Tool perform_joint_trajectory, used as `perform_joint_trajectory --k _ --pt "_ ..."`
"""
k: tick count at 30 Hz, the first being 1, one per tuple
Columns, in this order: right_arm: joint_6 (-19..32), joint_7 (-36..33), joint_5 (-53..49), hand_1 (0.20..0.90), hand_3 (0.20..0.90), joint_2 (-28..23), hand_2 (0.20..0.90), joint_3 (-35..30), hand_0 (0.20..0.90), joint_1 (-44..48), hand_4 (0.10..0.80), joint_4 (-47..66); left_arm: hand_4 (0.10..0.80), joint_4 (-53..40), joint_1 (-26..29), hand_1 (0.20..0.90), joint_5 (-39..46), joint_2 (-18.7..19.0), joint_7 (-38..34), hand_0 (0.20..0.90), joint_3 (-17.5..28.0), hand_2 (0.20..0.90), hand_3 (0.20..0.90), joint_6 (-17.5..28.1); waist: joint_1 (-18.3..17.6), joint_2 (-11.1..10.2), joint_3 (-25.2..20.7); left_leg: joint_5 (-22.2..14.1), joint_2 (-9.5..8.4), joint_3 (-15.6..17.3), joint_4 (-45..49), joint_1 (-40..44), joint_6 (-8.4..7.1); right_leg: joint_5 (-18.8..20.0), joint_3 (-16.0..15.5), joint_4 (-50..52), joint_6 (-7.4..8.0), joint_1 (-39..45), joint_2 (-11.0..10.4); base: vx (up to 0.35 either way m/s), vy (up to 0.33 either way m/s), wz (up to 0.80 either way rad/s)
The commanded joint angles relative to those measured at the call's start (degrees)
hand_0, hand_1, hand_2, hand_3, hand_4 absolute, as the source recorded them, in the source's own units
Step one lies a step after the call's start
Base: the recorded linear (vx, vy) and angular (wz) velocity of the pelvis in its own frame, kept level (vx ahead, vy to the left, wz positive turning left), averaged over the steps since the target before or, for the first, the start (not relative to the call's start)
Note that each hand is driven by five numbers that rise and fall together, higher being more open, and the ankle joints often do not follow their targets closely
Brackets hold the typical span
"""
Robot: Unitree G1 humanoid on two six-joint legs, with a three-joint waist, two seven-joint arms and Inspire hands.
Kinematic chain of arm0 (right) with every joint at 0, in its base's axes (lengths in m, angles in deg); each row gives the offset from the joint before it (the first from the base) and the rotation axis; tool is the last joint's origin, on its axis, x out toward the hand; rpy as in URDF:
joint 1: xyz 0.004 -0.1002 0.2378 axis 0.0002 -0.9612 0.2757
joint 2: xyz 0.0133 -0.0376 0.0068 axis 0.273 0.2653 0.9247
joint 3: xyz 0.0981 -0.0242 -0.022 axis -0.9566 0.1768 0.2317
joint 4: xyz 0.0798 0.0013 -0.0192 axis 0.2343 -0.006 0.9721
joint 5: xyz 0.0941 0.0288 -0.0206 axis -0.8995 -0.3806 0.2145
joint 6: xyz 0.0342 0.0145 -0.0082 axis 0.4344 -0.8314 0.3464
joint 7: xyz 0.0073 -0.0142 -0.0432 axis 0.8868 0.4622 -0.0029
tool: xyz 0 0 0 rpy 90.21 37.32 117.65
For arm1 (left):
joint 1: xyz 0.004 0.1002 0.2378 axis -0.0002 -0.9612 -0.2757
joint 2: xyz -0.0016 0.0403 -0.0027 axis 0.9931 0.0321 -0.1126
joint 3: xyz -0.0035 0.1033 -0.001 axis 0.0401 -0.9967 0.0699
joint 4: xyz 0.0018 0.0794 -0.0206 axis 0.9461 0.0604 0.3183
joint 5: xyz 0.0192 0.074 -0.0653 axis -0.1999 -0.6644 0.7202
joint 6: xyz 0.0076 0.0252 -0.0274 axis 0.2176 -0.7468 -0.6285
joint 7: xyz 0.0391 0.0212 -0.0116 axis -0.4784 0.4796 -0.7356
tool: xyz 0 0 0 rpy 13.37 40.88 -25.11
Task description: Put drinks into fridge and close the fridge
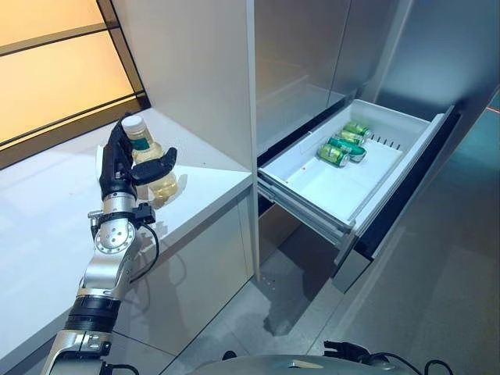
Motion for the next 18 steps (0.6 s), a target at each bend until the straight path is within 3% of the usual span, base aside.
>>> perform_joint_trajectory --k 1,11,14,18 --pt "-0.2 0.4 1.9 0.9 0.9 -1.0 0.9 0.8 0.9 -0.4 0.8 0.4 0.8 -0.5 8.6 0.9 -2.0 4.8 -0.3 0.9 0.4 0.9 0.9 3.6 0.2 0.2 0.2 -9.1 -4.32 5.9 0.9 3.5 3.53 -8.3 3.2 8.7 -0.09 -2.4 2.9 0.0 0.0 0.0" --pt "-0.1 0.3 1.8 0.9 0.9 -1.0 0.9 0.6 0.9 -0.6 0.8 0.4 0.8 0.9 8.5 0.9 -0.4 4.9 0.3 0.9 0.6 0.9 0.9 4.2 0.0 0.2 0.4 -9.1 -4.38 5.9 0.8 3.5 3.58 -8.3 3.4 8.8 -0.04 -2.5 2.9 0.0 0.0 0.0" --pt "0.0 0.3 1.9 0.9 0.9 -0.9 0.9 0.7 0.9 -0.7 0.8 0.3 0.108 -0.1 8.6 0.307 3.1 4.1 1.6 0.307 0.7 0.307 0.208 7.2 0.0 0.2 0.4 -9.0 -4.51 5.5 0.6 3.5 3.58 -8.3 3.6 8.8 0.0 -2.5 3.0 0.0 0.0 0.0" --pt "0.1 0.4 2.1 0.9 0.9 -0.8 0.9 0.7 0.9 -0.5 0.8 0.0 0.1 -1.7 8.5 0.3 8.3 2.3 4.3 0.3 0.9 0.3 0.2 11.3 0.0 0.3 0.5 -8.9 -4.57 5.3 0.5 3.5 3.6 -8.3 3.8 8.8 -0.03 -2.5 3.0 0.0 0.0 0.0"
